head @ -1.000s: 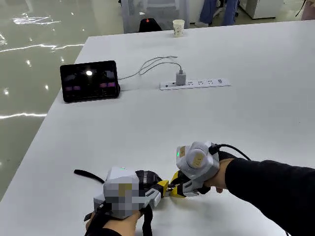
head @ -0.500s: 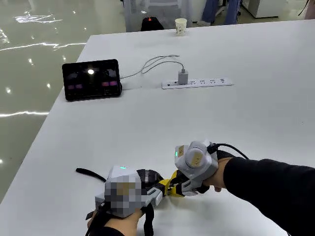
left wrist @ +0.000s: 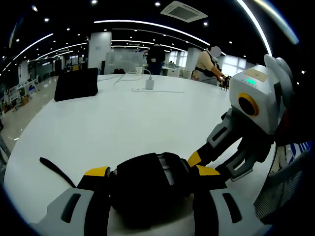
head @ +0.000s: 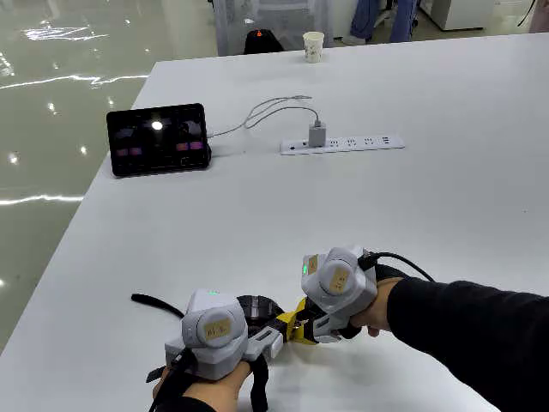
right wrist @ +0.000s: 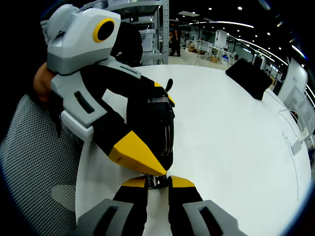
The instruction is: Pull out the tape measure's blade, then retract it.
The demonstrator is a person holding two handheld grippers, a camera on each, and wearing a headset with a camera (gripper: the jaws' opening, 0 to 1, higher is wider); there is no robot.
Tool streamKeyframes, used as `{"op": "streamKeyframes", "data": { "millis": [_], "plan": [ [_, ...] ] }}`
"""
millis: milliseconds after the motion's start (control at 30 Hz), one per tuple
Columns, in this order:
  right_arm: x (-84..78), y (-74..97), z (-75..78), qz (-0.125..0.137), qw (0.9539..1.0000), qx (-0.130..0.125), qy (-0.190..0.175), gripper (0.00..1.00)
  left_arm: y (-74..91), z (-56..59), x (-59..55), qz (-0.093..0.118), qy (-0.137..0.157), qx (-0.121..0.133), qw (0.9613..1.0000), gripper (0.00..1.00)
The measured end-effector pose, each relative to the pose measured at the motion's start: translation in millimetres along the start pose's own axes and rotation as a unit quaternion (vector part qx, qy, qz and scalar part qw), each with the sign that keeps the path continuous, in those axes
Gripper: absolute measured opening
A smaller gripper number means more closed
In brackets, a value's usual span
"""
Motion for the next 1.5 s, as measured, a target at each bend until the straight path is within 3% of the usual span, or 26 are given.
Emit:
{"op": "streamKeyframes", "data": {
  "millis": [667,800,933,1233,1500],
  "plan": [
    [0.7,2.8,-0.9,0.019,0.9994,-0.023,-0.02,0.14,0.1,1.5,-0.4,0.003,0.004,-0.004,1.0,0.64],
    [-0.1,7.0,-0.8,0.021,0.9992,-0.025,-0.023,0.15,2.4,-1.4,0.4,0.007,0.024,-0.013,0.9996,0.64],
    [-2.2,9.8,-0.7,0.023,0.9988,-0.028,-0.034,0.15,2.0,0.4,0.9,0.009,0.022,-0.016,0.9996,0.65],
    [-8.4,23.8,0.3,0.039,0.9959,-0.044,-0.069,0.17,3.1,0.1,1.7,0.013,0.031,-0.021,0.9992,0.75],
    [-17.9,45.3,0.4,0.064,0.9911,-0.065,-0.097,0.19,1.5,4.3,0.8,0.012,0.036,-0.024,0.999,0.99]
  ]
}}
Point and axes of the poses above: the centre of the closed fingertips' face, and the gripper's own axes: y roughly backward along the fingers, z roughly to its right, x roughly out of its top, the point moved 7 cm from there along y, roughly backward along the fingers, and after that the axes turned 7 degrees about -y, right-handed, at the moved point
